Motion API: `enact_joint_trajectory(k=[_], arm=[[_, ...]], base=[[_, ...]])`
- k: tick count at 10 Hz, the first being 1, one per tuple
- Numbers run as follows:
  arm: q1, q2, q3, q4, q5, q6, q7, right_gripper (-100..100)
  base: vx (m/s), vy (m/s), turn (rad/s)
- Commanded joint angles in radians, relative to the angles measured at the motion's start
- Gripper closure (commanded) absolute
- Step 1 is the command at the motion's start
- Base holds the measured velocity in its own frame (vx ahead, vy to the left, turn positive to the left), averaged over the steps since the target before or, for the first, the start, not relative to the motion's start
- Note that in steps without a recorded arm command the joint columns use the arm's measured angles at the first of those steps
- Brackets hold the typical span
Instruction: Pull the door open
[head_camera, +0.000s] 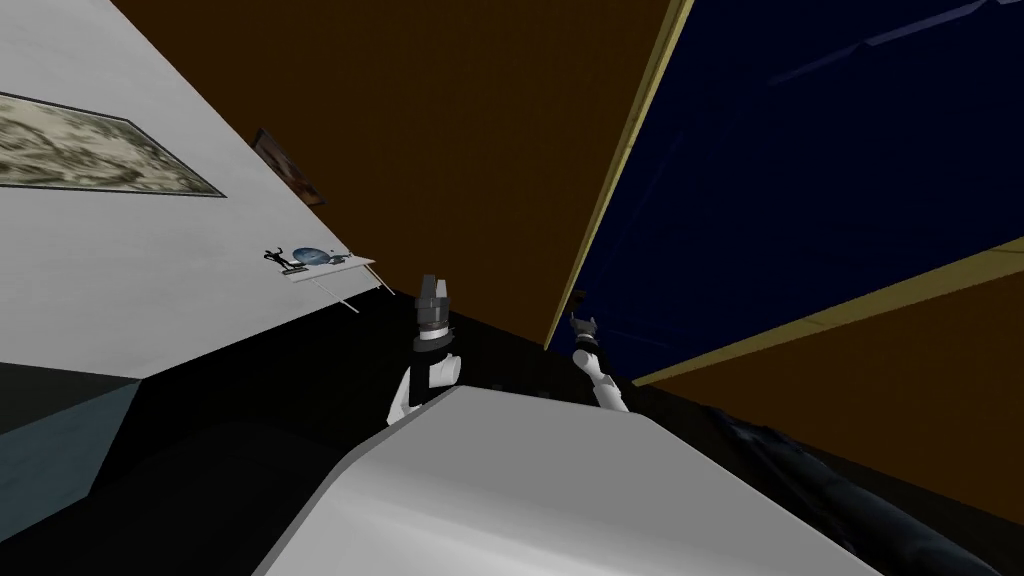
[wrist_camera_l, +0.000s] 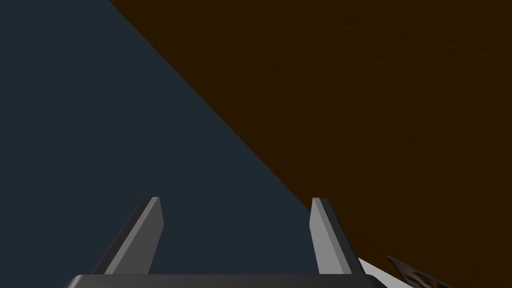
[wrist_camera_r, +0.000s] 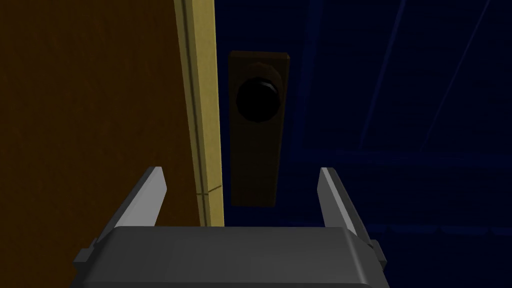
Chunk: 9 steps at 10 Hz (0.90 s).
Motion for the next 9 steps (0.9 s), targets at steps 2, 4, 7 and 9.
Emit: enact_joint_trajectory(k=[2, 4, 7, 9], arm=[[0.009, -0.031, -0.013, 0.012, -0.01, -0.005, -0.03, -100], [0.017, -0.061, -0.026, 0.023, -0.017, -0.012, -0.057, -100], [0.036, -0.125, -0.053, 0.046, -0.033, -0.026, -0.114, -100], [0.041, -0.143, -0.061, 0.052, -0.037, -0.03, -0.129, -100]], base=[[0.081, -0.034, 0.095], [0.191, -0.001, 0.136], [0.205, -0.039, 0.176], [0.135, 0.0, 0.065]])
